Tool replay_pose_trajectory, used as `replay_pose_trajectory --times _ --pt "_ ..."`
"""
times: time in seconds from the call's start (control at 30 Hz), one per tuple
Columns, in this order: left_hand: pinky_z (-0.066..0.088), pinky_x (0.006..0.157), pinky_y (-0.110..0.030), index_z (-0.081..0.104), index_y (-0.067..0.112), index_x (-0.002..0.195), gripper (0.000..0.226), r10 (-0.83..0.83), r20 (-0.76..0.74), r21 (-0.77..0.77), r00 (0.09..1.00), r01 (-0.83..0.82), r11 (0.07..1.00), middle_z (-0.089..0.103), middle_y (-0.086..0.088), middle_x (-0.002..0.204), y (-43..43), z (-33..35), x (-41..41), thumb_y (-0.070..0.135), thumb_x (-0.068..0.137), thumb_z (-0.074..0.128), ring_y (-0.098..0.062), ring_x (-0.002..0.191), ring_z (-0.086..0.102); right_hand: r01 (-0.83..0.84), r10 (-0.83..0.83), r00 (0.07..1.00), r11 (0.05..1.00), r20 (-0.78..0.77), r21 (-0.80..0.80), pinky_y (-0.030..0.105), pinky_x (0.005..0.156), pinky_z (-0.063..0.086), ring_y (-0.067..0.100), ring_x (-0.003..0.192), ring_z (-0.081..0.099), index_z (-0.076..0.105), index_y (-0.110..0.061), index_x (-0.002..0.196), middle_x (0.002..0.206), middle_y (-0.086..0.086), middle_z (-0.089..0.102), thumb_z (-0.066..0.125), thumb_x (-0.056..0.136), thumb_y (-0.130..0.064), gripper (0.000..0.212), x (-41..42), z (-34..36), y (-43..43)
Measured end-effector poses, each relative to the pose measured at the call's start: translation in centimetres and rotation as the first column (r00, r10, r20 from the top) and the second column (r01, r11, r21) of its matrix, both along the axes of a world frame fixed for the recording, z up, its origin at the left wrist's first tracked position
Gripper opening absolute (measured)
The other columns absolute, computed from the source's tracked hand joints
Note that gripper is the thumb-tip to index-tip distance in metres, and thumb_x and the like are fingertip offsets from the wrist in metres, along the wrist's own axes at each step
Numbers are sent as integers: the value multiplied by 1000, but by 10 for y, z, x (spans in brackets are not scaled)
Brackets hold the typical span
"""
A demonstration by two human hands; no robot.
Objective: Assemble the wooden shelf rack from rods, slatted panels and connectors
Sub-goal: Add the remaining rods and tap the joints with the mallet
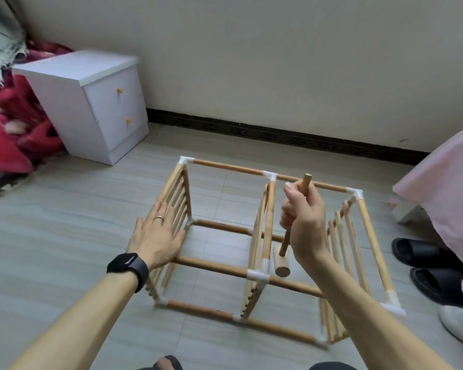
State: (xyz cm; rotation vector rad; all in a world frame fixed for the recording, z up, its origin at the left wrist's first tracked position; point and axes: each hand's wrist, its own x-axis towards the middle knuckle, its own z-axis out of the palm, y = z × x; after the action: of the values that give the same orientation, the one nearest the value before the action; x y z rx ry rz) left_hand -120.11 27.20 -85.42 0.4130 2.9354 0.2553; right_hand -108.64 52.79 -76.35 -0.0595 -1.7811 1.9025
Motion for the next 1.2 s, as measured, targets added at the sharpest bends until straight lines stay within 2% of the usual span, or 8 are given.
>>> replay_pose_trajectory --times 0.2,0.37,0.8,0.9,1.0,1.07,1.13,1.2 --pt "-1 125 -46 5 15 162 72 46 -104 -6 994 -47 999 -5 -2 169 -1 -16 3 45 101 29 -14 155 -6 10 -17 999 992 -51 -127 22 38 28 8 36 31 49 -27 46 43 -9 35 45 95 -17 50 14 -18 -34" --pt "0 125 -48 5 14 162 74 53 -115 -3 992 -54 999 -3 -2 169 1 -17 2 44 99 29 -15 156 -4 -50 28 986 990 -164 -132 18 40 28 9 35 31 48 -25 52 43 -10 36 43 99 -17 48 9 0 -32" --pt "-1 125 -51 5 15 162 72 33 -108 -20 994 -36 999 -1 -4 169 0 -15 6 43 100 29 -17 156 -5 -54 55 995 998 -79 11 29 39 23 8 38 32 46 -17 59 45 -8 37 41 93 -6 37 29 -29 -45" --pt "-4 124 -54 20 19 160 64 12 -160 1 987 -12 1000 8 -4 169 6 -5 11 48 103 27 -19 156 -4 12 -17 999 994 -46 -109 27 42 26 11 40 31 43 -15 55 46 -6 35 43 96 -16 41 26 -20 -38" --pt "7 125 -49 47 26 148 66 -67 -203 219 977 112 969 37 0 160 25 9 28 65 99 24 -17 153 15 72 -87 996 901 -16 -429 27 52 31 13 49 32 43 -24 54 53 -4 33 44 102 -35 49 20 -7 -21" --pt "34 111 -39 62 31 133 78 -168 13 487 986 140 862 57 7 142 46 20 45 79 90 18 -10 138 39 72 -88 996 813 0 -578 29 66 41 13 56 44 45 -25 57 61 -3 43 39 106 -43 53 13 2 -14" --pt "42 88 -26 69 34 114 68 -284 275 724 919 -4 689 71 11 116 68 30 59 82 90 26 -4 114 59 75 -59 997 782 47 -619 33 82 46 13 67 57 50 -23 61 69 -1 56 37 107 -47 53 9 5 -13" --pt "47 79 -27 66 28 109 46 -297 348 819 889 -134 558 76 9 97 84 33 59 65 98 39 -6 96 69 101 -23 988 839 151 -535 37 91 47 16 83 63 54 -20 68 79 0 64 38 107 -48 50 10 -2 -10"
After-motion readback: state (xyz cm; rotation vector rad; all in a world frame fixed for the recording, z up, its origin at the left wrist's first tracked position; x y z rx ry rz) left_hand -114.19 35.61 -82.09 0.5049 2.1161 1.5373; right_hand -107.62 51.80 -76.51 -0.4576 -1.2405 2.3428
